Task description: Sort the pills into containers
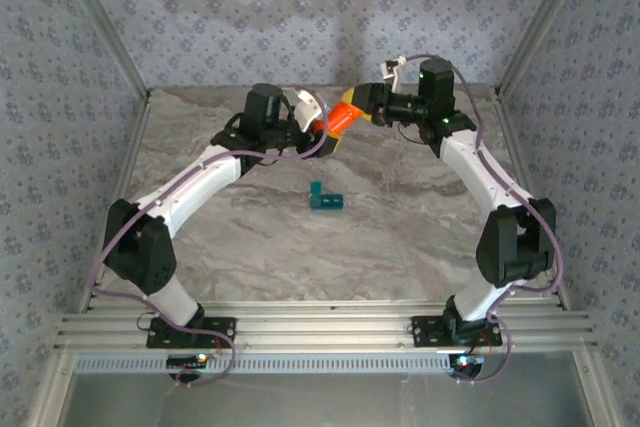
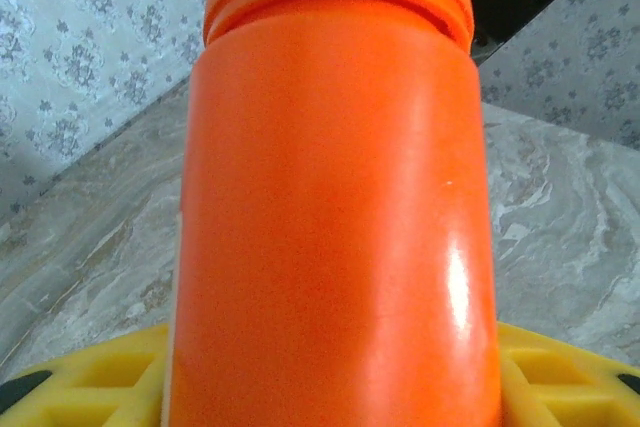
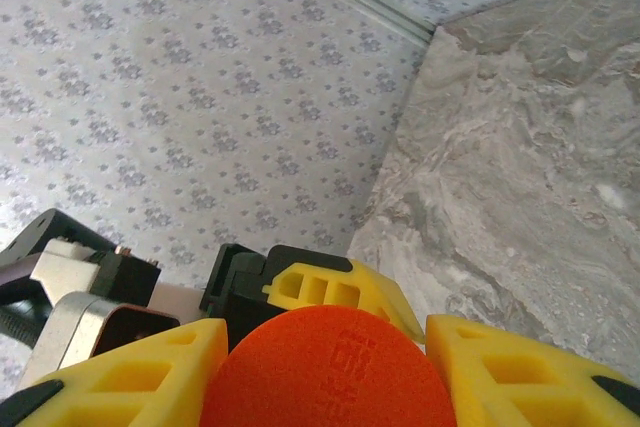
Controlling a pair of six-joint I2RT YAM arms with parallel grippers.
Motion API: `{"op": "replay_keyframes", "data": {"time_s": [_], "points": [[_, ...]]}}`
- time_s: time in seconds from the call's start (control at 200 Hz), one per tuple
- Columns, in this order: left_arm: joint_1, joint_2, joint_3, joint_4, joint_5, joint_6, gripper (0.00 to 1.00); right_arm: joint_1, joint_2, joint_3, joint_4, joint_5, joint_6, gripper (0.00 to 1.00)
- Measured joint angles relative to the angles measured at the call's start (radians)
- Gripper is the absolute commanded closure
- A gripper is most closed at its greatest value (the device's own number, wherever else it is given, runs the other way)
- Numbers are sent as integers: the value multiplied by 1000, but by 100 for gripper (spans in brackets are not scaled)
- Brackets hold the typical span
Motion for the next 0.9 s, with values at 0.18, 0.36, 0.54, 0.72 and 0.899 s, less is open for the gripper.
{"op": "replay_keyframes", "data": {"time_s": [0.18, 0.36, 0.54, 0.72, 0.899], "points": [[3, -5, -9, 3, 32, -22, 100, -6, 0, 1, -16, -40, -71, 66], [3, -5, -11, 3, 69, -39, 100, -10, -13, 6, -64, -57, -146, 61], [3, -6, -11, -5, 66, -38, 100, -11, -21, 8, -80, -38, -160, 25], [13, -6, -11, -43, 13, -3, 100, -39, -55, -27, -41, 35, -76, 15], [13, -6, -14, -63, -74, 48, 100, -41, -82, -37, -56, 137, 39, 15]]}}
